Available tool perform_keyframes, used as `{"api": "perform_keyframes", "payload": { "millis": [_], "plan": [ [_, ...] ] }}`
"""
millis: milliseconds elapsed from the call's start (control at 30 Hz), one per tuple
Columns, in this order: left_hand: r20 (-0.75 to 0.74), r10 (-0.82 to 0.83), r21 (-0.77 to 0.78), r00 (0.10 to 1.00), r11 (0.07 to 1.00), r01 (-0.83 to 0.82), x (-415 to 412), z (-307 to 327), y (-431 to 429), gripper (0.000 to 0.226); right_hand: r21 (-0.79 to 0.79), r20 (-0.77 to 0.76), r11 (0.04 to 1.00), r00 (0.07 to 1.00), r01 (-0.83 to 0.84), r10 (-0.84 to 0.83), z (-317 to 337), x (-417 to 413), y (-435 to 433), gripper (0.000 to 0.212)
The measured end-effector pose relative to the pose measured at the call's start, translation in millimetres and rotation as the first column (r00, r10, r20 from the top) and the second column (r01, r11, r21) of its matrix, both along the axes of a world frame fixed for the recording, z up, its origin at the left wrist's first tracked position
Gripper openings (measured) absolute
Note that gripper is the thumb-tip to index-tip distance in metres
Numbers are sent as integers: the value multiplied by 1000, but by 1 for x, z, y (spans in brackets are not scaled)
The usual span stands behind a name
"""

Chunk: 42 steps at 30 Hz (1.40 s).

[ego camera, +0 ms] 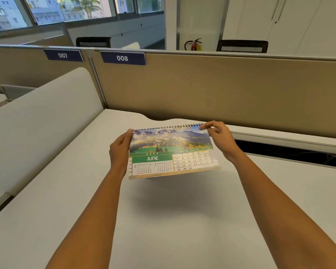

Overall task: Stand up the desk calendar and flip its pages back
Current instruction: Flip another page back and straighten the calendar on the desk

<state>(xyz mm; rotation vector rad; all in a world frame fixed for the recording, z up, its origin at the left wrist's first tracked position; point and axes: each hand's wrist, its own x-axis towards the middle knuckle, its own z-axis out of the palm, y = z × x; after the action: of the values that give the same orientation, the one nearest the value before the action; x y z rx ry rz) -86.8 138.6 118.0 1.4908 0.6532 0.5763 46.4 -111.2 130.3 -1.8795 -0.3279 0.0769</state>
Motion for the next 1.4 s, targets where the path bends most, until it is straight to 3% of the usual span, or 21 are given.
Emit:
{"api": "perform_keyframes", "payload": {
  "millis": [200,300,467,667,900,1400],
  "plan": [
    [22,9,76,1000,997,-11,4,-6,1,31,-7,-12,1000,1000,28,-28,-5,1,0,21],
    [6,13,107,1000,994,-14,7,-8,3,37,35,-13,998,999,51,-50,-6,0,2,9],
    [-29,47,179,998,983,-41,10,-7,0,39,5,12,998,998,63,-63,-4,-1,7,33],
    [-47,88,213,995,974,-76,11,-5,-5,39,-63,61,994,995,86,-82,-4,1,13,29],
    [-53,78,195,995,979,-67,10,-7,-9,41,-167,-12,984,998,65,-68,-9,-6,16,42],
    [-105,9,192,994,981,12,17,-12,-5,41,-155,-82,988,997,-8,-5,-6,-6,21,45]
  ]
}}
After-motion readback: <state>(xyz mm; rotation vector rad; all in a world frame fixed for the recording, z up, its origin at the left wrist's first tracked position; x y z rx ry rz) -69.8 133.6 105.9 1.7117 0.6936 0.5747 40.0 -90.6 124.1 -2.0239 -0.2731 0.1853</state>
